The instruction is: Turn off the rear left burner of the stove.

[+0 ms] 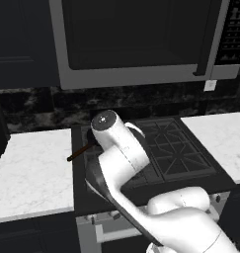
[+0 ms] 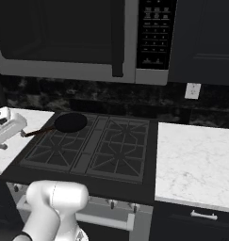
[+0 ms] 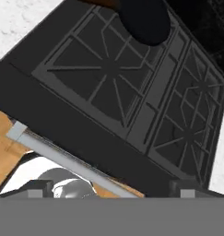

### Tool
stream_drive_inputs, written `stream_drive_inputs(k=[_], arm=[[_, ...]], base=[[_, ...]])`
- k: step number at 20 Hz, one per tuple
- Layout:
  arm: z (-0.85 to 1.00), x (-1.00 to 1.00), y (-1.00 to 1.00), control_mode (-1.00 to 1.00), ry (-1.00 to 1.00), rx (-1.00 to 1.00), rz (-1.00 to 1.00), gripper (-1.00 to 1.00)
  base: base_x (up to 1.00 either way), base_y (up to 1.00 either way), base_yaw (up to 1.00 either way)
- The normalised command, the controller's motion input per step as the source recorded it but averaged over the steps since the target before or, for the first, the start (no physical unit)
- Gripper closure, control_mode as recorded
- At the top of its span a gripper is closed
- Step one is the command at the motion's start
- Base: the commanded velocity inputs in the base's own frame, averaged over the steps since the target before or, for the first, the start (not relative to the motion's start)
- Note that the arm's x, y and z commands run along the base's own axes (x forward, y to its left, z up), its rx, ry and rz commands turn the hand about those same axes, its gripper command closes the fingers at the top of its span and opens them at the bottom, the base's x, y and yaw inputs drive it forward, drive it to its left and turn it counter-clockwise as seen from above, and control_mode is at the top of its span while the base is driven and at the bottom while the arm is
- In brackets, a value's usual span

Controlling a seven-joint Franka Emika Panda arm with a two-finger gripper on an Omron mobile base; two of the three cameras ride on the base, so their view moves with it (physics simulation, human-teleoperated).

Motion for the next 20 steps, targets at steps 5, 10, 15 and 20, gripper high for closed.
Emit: stream_drive_inputs(k=[5, 10, 15, 20], arm=[[-0.47, -0.39, 0.72, -1.00, 0.05, -0.22, 0.22, -1.00], [-0.50, -0.17, 0.49, -1.00, 0.14, -0.18, 0.24, -1.00], [-0.53, -0.01, 0.00, -1.00, 0.17, -0.07, 0.27, -1.00], [-0.69, 0.10, -0.04, -1.00, 0.03, -0.04, 0.29, -1.00]], base=[[0.00, 0.00, 0.00], [0.00, 0.00, 0.00], [0.00, 0.00, 0.00], [0.00, 0.00, 0.00]])
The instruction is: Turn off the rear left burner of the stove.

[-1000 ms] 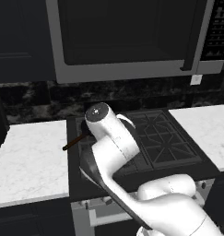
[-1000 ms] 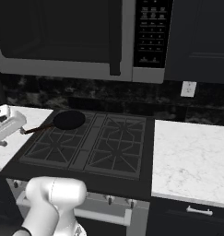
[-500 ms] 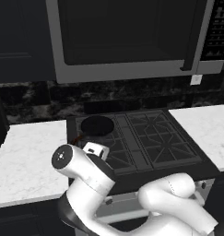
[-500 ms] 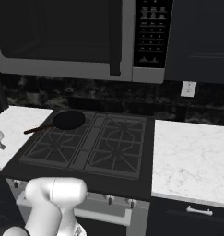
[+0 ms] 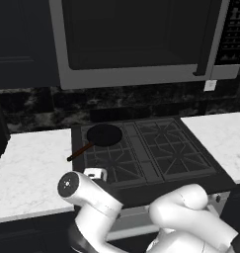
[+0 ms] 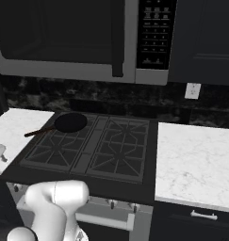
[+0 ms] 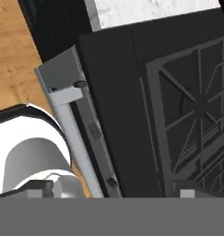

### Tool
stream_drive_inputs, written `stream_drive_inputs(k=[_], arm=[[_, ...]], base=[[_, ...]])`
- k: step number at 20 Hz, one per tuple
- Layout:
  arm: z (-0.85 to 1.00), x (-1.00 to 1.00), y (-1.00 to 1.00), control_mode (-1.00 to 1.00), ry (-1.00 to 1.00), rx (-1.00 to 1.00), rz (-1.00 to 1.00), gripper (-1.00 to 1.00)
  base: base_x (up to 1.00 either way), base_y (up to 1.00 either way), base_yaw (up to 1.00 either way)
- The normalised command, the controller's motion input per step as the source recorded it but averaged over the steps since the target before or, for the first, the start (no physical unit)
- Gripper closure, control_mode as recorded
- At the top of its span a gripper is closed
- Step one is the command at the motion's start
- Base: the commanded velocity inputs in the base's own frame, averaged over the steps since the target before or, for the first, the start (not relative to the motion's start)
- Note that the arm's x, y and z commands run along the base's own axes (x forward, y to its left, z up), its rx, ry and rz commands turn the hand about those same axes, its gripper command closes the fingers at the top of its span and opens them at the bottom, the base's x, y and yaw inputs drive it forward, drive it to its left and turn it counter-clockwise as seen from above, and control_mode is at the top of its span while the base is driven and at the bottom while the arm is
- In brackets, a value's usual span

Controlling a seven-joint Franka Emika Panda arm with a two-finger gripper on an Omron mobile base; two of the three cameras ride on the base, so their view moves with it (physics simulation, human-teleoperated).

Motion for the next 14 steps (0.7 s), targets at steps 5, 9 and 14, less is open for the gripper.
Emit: stream_drive_inputs(k=[5, 9, 14], arm=[[-0.28, 0.05, -0.35, -1.00, -0.11, -0.06, 0.27, -1.00], [-0.63, -0.06, -0.28, -1.00, -0.10, -0.05, 0.16, -1.00], [-0.89, -0.11, -0.04, -1.00, -0.11, 0.00, 0.05, -1.00]], base=[[0.00, 0.00, 0.00], [0.00, 0.00, 0.00], [0.00, 0.00, 0.00]])
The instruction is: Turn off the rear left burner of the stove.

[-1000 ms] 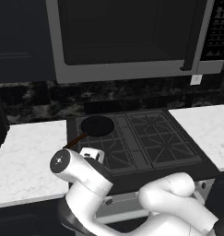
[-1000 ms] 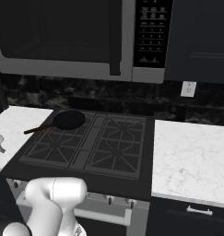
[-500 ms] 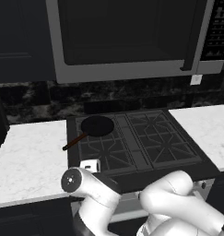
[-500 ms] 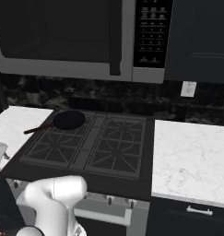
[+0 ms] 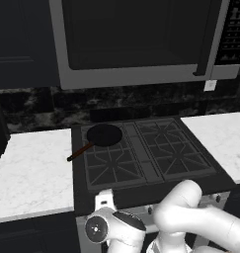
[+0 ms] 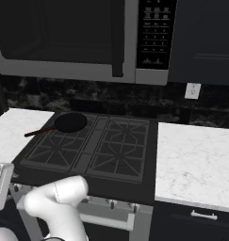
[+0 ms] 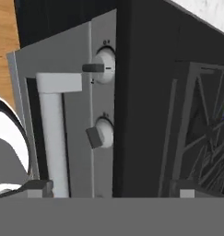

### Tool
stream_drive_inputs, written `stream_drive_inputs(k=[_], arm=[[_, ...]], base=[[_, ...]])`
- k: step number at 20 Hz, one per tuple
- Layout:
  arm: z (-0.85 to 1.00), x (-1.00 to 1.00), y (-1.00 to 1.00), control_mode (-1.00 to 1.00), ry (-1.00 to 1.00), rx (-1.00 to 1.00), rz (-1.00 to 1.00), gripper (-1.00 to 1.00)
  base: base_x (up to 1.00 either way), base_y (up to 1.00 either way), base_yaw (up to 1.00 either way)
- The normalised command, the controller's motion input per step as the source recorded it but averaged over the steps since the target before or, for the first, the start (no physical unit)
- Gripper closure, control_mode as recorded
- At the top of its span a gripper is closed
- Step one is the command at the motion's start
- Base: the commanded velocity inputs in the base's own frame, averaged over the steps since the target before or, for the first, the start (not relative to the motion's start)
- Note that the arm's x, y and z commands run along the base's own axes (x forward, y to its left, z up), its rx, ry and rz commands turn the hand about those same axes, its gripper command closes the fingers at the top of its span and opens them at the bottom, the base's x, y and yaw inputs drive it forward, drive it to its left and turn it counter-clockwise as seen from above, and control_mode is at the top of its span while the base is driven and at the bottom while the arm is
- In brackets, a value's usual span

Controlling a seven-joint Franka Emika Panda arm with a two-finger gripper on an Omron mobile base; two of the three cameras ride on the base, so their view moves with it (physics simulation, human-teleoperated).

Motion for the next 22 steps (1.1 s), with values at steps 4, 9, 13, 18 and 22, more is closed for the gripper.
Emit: stream_drive_inputs(k=[4, 9, 13, 18, 22], arm=[[-0.71, -0.38, 0.00, -1.00, -0.05, 0.00, 0.04, -1.00], [-0.51, -0.10, 0.00, -1.00, -0.02, -0.04, 0.05, -1.00], [-0.27, 0.08, 0.00, -1.00, -0.06, -0.11, 0.06, -1.00], [-0.04, 0.22, 0.00, -1.00, -0.12, -0.10, 0.05, -1.00], [0.01, 0.00, 0.20, -1.00, -0.12, -0.08, 0.06, -1.00]], base=[[0.00, 0.00, 0.00], [0.00, 0.00, 0.00], [0.00, 0.00, 0.00], [0.00, 0.00, 0.00], [0.00, 0.00, 0.00]])
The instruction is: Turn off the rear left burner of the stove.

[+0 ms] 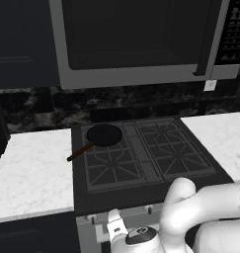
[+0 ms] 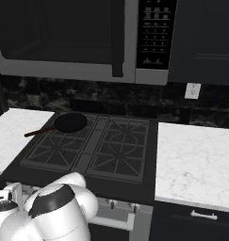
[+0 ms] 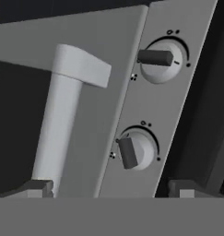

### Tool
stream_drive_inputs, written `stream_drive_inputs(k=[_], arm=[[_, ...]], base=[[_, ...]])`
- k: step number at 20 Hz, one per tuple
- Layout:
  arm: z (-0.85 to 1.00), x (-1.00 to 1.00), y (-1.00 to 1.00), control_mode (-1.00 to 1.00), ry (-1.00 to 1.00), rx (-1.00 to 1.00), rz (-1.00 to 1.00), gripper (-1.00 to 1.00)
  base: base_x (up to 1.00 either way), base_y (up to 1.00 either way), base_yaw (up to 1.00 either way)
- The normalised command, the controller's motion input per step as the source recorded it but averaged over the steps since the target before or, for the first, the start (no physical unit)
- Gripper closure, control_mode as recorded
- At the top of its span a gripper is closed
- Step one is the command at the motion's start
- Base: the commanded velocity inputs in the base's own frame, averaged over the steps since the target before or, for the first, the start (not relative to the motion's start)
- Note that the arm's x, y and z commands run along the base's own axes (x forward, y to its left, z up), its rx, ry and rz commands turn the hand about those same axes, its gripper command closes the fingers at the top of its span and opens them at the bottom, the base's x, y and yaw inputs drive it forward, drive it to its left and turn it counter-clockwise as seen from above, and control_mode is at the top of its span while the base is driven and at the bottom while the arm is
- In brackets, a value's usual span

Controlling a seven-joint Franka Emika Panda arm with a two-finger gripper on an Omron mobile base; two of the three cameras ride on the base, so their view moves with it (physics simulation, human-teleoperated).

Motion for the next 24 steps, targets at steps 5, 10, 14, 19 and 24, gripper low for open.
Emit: stream_drive_inputs(k=[5, 10, 14, 19, 24], arm=[[0.00, 0.00, 0.17, -1.00, -0.22, -0.07, 0.01, -1.00], [0.00, 0.00, 0.02, -1.00, -0.18, -0.04, 0.00, -1.00], [0.01, 0.00, 0.00, -1.00, -0.13, -0.01, 0.01, -1.00], [0.13, 0.10, 0.00, -1.00, -0.07, 0.00, 0.00, -1.00], [0.09, 0.01, 0.00, -1.00, -0.17, -0.06, 0.03, -1.00]], base=[[0.00, 0.00, 0.00], [0.00, 0.00, 0.00], [0.00, 0.00, 0.00], [0.00, 0.00, 0.00], [0.00, 0.00, 0.00]])
